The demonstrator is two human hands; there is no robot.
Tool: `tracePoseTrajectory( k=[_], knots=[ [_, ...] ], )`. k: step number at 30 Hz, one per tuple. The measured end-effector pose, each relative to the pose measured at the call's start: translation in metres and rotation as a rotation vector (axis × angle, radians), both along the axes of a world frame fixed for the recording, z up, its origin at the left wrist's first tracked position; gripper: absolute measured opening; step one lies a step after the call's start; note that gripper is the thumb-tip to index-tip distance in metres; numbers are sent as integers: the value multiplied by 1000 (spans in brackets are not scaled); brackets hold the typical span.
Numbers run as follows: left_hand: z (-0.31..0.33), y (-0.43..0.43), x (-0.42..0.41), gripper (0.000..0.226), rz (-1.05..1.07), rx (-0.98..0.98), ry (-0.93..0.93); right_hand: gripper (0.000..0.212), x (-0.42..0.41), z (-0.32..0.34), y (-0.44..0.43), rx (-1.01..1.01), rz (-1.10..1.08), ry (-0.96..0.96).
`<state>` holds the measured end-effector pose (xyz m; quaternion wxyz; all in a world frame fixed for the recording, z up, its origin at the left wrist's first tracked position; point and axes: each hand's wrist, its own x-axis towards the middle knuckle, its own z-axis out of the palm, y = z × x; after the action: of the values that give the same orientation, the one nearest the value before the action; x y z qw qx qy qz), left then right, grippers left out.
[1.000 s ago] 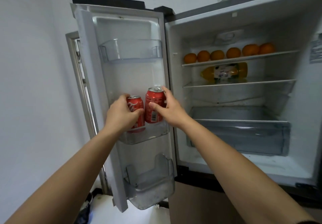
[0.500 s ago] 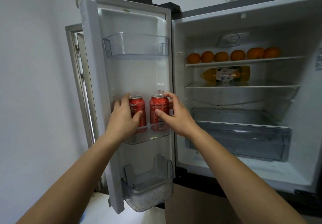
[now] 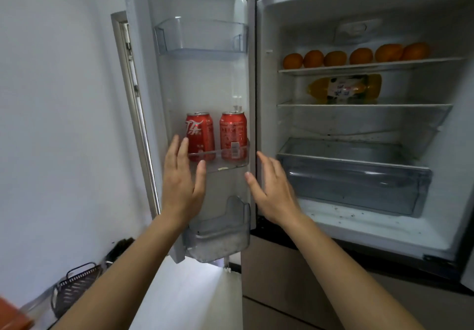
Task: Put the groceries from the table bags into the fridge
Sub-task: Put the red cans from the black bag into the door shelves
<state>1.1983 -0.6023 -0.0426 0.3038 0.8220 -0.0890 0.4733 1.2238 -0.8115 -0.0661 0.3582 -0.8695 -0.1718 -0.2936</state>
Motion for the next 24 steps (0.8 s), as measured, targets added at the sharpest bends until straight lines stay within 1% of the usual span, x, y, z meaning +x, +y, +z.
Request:
tracePoseTrajectory(
  k=[3, 6, 9, 11, 13, 15, 18, 22, 24],
  knots=[
    [-65, 4, -27, 62, 86, 14, 62, 61, -18, -56, -8, -29, -33, -17],
    [-138, 16, -65, 61, 200, 79, 239, 65, -38, -113, 2, -43, -33, 12],
    [-179, 42, -104, 60, 326, 179, 413, 65, -55, -145, 27, -89, 2, -4],
    [-188, 65, -127, 61, 411, 240, 491, 66, -63, -154, 50, -139, 34, -50],
    [-191, 91, -149, 62, 471, 293, 562, 72, -70, -157, 76, -157, 64, -58],
    [-193, 123, -172, 63, 531, 337, 614, 77, -80, -161, 105, -170, 98, -45],
    [-201, 181, -219, 65, 617, 377, 686, 82, -104, -170, 162, -246, 157, -10],
    [-213, 258, -286, 68, 689, 382, 751, 80, -144, -184, 248, -306, 233, -9],
    [-217, 301, -320, 69, 719, 361, 750, 78, -166, -187, 299, -322, 256, -13]
  ],
)
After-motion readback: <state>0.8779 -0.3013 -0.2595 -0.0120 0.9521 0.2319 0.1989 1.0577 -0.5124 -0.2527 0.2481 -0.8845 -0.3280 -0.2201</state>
